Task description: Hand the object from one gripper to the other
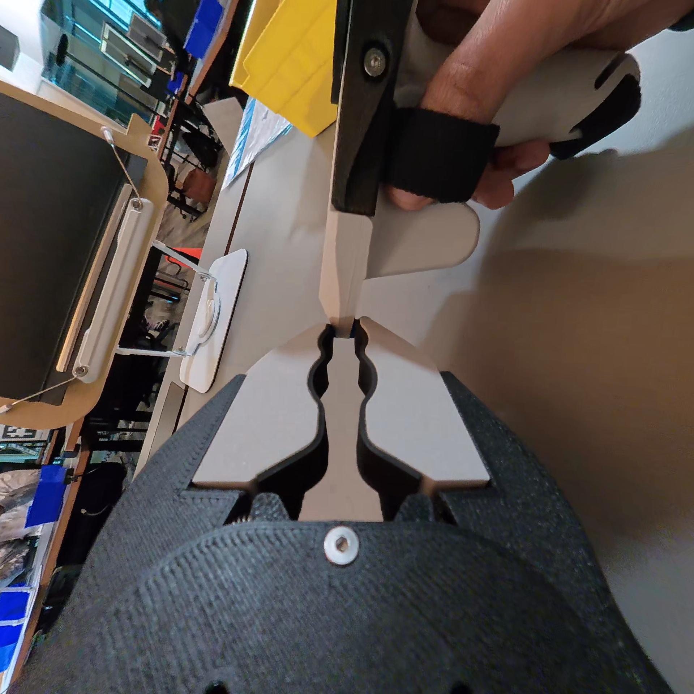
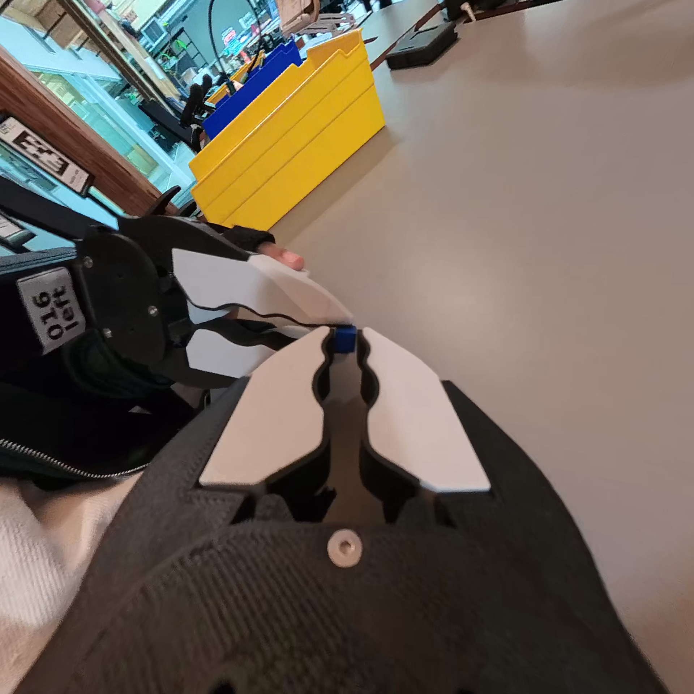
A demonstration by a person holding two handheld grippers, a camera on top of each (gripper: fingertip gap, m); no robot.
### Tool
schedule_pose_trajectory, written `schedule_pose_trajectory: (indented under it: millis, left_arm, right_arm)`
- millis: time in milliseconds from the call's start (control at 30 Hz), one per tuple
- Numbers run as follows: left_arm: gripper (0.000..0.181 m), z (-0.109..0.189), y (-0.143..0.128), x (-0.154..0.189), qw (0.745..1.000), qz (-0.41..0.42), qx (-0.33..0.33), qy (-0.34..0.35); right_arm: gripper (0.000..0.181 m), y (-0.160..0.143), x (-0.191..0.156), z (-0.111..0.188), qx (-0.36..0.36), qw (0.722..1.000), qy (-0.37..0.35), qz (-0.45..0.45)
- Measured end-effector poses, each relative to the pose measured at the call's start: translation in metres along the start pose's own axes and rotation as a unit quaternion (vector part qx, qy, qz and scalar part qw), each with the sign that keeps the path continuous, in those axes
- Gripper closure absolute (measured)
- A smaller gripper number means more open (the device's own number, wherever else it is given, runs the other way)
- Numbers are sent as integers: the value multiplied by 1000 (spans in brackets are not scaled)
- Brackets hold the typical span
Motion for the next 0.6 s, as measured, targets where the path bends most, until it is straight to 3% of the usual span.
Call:
schedule_pose_trajectory:
  millis: [333,500,600]
  left_arm:
    - [158,-2,0,-3,1000,17,16,9]
    - [144,0,-2,-18,991,124,50,-2]
    - [153,5,0,-27,973,211,91,-33]
  right_arm:
    - [171,3,1,3,-5,1000,-8,-5]
    - [171,30,-3,22,95,994,39,-30]
    - [171,52,-17,39,168,982,84,-7]
Point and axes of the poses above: each gripper's, where its closed fingertips meet, z back along the fingers, y out of its top, x = y × z across the jaws, the point moved 1 cm from there along z, back along the fingers, and after that the axes turned 6 degrees about z, right-handed, at the moved point
